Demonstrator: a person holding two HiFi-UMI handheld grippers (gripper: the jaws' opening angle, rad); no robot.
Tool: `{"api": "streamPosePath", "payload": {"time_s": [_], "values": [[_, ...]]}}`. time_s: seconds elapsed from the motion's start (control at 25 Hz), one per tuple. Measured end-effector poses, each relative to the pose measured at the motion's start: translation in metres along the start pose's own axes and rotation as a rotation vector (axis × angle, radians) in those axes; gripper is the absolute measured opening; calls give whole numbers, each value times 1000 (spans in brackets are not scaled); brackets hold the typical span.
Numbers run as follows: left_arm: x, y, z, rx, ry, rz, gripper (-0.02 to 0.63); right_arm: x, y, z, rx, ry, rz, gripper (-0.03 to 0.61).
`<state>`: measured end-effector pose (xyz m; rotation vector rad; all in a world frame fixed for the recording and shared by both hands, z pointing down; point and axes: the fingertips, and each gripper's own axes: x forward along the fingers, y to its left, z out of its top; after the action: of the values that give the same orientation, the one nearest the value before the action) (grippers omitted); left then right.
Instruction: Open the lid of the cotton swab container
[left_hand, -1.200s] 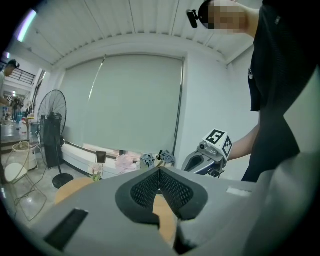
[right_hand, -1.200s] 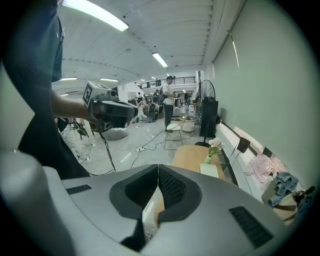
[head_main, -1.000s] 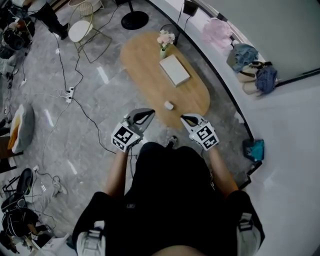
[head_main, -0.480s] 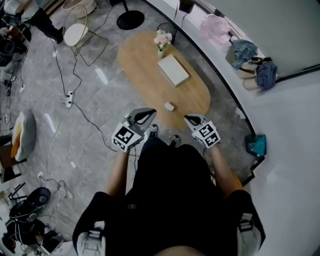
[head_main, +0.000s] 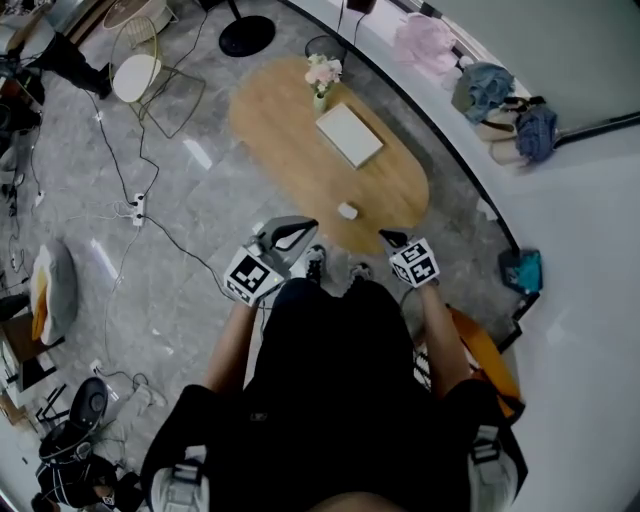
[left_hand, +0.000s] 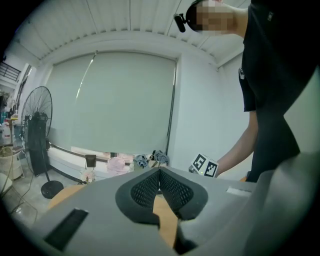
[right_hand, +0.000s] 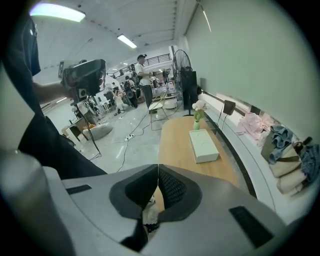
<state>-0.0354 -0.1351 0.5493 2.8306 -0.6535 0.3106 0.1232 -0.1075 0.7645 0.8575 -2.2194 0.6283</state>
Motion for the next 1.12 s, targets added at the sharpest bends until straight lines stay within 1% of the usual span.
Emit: {"api": "streamPosePath", "payload": {"time_s": [0.2,0.32,0.48,0.6,0.8,0.84,0.92,0.96,1.04,1.12], "values": [[1,17,-28,-25,57,-44,2,34,-3,-19,35,48,-4,-5],[12,26,-42,-17,98,-78,2,53,-7,-30,44,79,-2,-3],[32,32,-53,-4,117,-123,2,86,-17,-61,25,161,1,-3],[41,33,-60,-1,120,-156,2,118,-22,-94,16,241,12,-3],[49,42,-79,-41,143,-163,2,170,-34,-130,9,323,21,-3],[51,43,-83,-46,149,-163,2,179,-37,-135,4,335,18,24],[52,45,-92,-58,160,-165,2,196,-42,-143,-8,355,14,117],[53,47,-96,-61,166,-166,2,204,-45,-145,-18,363,10,146],[53,52,-103,-63,177,-169,2,223,-53,-145,-50,370,-6,189],[54,55,-109,-73,183,-169,2,239,-61,-147,-83,384,-29,212]]}}
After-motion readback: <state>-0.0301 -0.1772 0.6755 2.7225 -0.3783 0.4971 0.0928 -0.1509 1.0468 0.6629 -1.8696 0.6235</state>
